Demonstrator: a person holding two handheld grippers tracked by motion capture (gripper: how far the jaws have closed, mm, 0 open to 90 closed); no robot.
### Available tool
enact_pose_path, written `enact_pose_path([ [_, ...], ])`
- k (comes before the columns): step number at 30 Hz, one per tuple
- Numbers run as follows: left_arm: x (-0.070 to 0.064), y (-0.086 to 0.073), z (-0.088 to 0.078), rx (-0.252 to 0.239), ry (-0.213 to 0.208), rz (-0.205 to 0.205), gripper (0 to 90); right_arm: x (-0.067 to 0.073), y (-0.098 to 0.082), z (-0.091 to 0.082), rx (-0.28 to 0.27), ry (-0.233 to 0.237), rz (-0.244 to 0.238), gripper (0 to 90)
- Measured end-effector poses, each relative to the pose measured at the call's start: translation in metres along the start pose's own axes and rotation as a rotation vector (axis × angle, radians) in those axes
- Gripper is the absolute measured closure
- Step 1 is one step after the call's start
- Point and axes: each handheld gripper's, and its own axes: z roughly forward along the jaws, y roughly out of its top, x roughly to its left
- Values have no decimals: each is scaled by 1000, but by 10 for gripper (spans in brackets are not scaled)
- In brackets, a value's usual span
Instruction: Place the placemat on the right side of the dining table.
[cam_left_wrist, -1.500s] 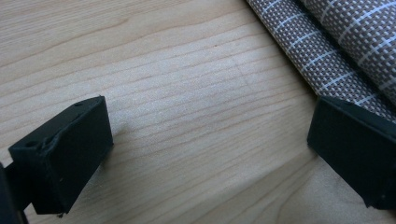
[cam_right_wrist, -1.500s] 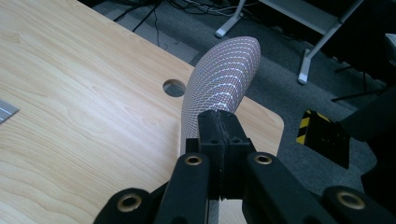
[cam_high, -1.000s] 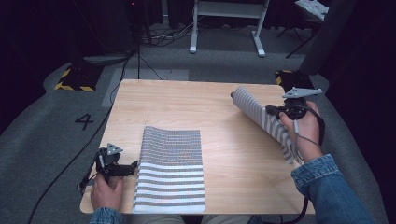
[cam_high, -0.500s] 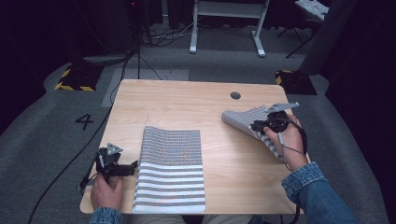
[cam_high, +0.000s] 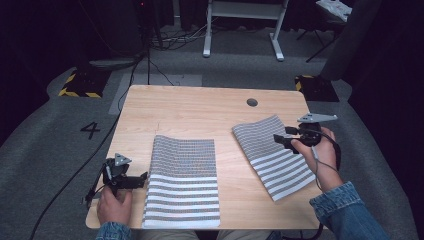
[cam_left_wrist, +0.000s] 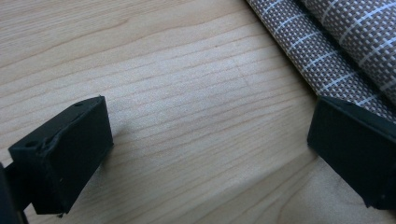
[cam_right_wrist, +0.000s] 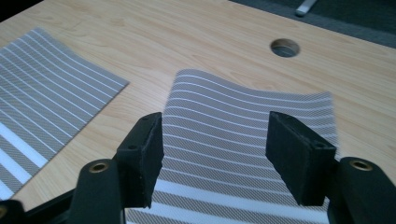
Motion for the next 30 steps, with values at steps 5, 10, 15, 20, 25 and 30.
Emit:
enact_pose_path([
  [5,0,0,0,0,0,0,1,-11,-24,-22,21,-83,24,364],
  [10,0,0,0,0,0,0,1,-29,-52,-33,35,-141,93,332],
  [15,0,0,0,0,0,0,1,-45,-81,-30,100,-200,139,266],
  [20,0,0,0,0,0,0,1,-62,-110,-21,165,-248,195,208],
  [25,0,0,0,0,0,0,1,-74,-129,-15,194,-267,245,176],
  [30,0,0,0,0,0,0,1,-74,-138,-11,201,-238,244,173],
])
